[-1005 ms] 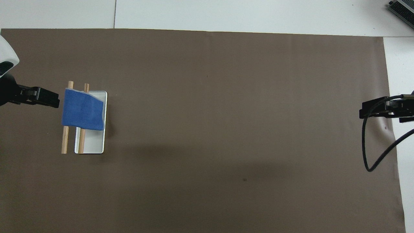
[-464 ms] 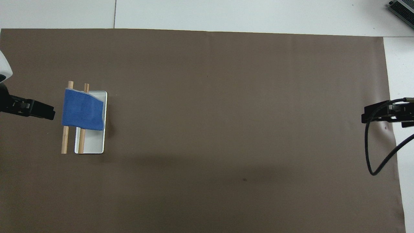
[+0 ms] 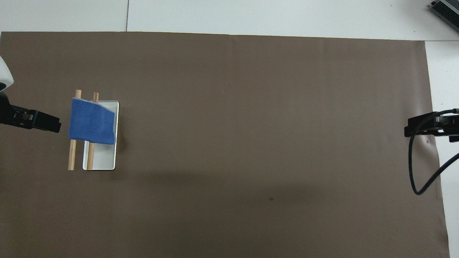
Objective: Right arm passes towel to left arm to hang
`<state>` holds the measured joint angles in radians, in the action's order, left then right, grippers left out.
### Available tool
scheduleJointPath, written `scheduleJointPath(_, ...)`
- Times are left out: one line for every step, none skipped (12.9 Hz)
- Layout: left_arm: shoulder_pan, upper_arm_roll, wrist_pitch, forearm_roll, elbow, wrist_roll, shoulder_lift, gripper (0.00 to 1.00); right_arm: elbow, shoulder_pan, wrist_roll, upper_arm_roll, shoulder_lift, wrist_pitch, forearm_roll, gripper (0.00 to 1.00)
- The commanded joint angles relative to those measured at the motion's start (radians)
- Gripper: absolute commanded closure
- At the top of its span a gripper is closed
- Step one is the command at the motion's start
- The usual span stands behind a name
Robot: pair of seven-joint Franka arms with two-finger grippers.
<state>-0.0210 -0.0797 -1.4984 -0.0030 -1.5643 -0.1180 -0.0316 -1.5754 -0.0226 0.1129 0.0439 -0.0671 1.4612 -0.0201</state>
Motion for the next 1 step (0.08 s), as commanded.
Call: scheduleJointPath(0.001,0.008,0.003,-0.021,-0.008,0.001,-0.010,0.00,-0.023,0.004,-0.012,-0.006,-0.019,0.021,-0.017,0.00)
